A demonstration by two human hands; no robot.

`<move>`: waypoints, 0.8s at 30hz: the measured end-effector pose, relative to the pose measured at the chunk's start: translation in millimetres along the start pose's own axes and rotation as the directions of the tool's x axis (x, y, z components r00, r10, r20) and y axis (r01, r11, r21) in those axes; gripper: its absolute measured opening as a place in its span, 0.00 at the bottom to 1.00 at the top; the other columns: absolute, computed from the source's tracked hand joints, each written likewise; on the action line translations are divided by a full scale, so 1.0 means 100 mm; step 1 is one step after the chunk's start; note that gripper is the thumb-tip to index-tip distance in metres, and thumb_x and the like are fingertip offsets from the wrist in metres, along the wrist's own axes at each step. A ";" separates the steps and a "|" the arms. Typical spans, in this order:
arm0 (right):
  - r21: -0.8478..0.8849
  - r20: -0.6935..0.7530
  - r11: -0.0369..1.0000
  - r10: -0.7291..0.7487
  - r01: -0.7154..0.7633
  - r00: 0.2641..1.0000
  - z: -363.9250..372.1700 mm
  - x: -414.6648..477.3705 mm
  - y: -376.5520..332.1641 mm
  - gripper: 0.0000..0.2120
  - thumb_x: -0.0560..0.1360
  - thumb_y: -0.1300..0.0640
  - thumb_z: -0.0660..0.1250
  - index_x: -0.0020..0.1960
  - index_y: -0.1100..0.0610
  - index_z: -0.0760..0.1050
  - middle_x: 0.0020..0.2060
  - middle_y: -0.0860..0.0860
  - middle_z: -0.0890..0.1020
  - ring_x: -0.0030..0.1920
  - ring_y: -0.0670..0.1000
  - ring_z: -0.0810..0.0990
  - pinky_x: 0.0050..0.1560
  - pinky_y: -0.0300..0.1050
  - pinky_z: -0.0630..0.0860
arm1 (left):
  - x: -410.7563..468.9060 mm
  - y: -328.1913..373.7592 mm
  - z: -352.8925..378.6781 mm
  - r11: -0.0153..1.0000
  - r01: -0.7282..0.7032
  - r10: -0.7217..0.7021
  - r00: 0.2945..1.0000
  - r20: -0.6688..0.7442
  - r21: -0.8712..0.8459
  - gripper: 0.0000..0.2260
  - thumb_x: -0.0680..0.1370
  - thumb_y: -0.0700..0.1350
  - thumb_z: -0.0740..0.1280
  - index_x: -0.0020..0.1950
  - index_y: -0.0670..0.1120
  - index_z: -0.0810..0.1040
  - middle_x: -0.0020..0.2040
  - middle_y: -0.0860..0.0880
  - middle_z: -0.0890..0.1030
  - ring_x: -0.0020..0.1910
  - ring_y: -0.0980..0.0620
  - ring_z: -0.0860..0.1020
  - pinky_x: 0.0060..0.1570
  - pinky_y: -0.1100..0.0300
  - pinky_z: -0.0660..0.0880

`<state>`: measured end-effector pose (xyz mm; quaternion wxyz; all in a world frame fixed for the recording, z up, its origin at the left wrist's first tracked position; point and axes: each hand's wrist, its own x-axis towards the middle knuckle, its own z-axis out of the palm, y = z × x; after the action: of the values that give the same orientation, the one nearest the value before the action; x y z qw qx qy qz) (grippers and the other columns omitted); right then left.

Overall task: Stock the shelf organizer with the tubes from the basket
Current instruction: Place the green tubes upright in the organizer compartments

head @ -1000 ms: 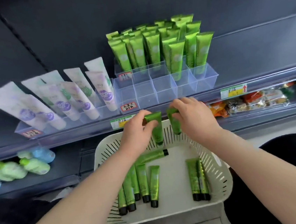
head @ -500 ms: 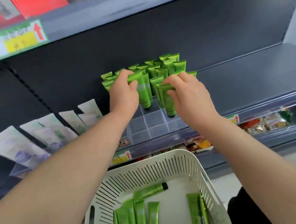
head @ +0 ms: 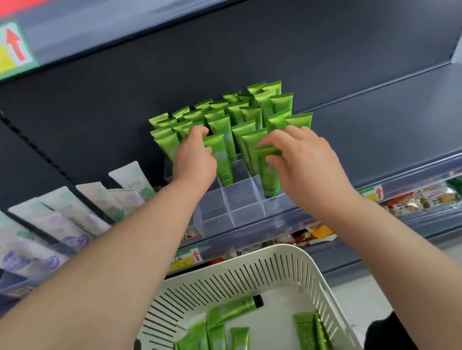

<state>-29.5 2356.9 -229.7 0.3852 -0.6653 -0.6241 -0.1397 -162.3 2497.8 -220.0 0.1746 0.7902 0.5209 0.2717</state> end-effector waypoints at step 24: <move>-0.235 0.315 0.970 0.130 -0.055 0.940 0.69 0.68 -0.30 0.17 0.76 0.63 0.62 0.64 0.53 0.71 0.57 0.55 0.76 0.60 0.59 0.71 0.57 0.55 0.67 | -0.75 -0.53 -0.32 0.955 -0.267 0.253 0.961 0.111 0.129 0.17 0.77 0.30 0.61 0.59 0.47 0.79 0.63 0.51 0.75 0.63 0.51 0.71 0.59 0.53 0.71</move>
<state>-65.2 2450.9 -219.8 0.2049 -0.7469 -0.6278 -0.0778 -244.1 2449.9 -243.0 0.1047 0.8741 0.4217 0.2173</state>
